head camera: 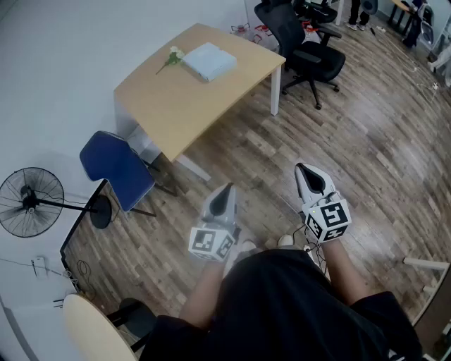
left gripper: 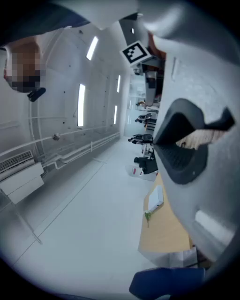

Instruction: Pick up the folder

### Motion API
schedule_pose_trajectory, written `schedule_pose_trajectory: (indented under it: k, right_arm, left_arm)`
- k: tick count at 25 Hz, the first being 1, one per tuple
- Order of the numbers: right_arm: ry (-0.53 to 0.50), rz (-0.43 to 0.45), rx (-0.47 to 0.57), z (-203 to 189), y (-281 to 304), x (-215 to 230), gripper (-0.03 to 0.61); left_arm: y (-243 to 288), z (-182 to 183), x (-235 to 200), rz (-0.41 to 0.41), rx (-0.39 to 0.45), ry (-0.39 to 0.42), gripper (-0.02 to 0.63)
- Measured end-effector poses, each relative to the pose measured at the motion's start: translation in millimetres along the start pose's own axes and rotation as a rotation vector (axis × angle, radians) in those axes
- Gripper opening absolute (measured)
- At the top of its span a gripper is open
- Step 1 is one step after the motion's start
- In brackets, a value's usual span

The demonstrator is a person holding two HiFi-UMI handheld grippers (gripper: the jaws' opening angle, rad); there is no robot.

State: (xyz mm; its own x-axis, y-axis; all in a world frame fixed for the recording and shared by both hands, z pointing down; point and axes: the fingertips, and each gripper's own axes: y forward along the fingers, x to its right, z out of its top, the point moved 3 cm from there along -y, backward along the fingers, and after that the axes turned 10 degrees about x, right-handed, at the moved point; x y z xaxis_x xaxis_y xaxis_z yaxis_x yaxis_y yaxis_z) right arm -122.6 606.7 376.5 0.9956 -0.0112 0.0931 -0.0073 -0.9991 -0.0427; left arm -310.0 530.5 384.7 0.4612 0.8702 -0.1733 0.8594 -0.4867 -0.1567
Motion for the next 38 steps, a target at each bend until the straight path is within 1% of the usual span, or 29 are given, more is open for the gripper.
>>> schedule_pose_trajectory:
  k: [5,12,15,20,26,30,35,38]
  right_arm:
    - [-0.01,0.002,-0.012,-3.1,-13.0,20.9,0.002]
    - [0.03,-0.018,-0.026,-10.7,-25.0,46.0,0.002]
    - [0.028,-0.021,-0.039,-16.5,-28.6,56.5,0.002]
    - [0.029,-0.018,-0.036,-21.5,-33.0,72.4,0.002]
    - [0.022,-0.021,-0.017,-21.6,-46.0,96.5,0.002]
    - [0.013,-0.009,-0.023,-25.0,-59.8,109.8,0.002]
    - [0.027,-0.005,-0.047,-39.0,-70.6,125.0,0.002]
    - [0.044,0.003,-0.065,-52.7,-76.6,132.5,0.002]
  left_arm:
    - [11.4,-13.9,19.6,0.027,0.018,-0.064,0.003]
    - [27.2,-20.1,35.8,0.044,0.023,-0.018,0.003]
    - [29.3,-24.5,42.1,0.053,0.022,-0.006,0.003]
    - [37.1,-32.8,52.8,0.079,-0.01,0.003,0.003]
    - [54.6,-43.6,71.3,0.075,-0.023,0.012,0.003]
    - [62.4,-54.5,88.1,0.068,-0.047,0.015,0.003]
    - [63.9,-64.2,99.3,0.103,-0.043,-0.064,0.003]
    - [68.0,-71.7,107.0,0.112,-0.057,-0.055,0.003]
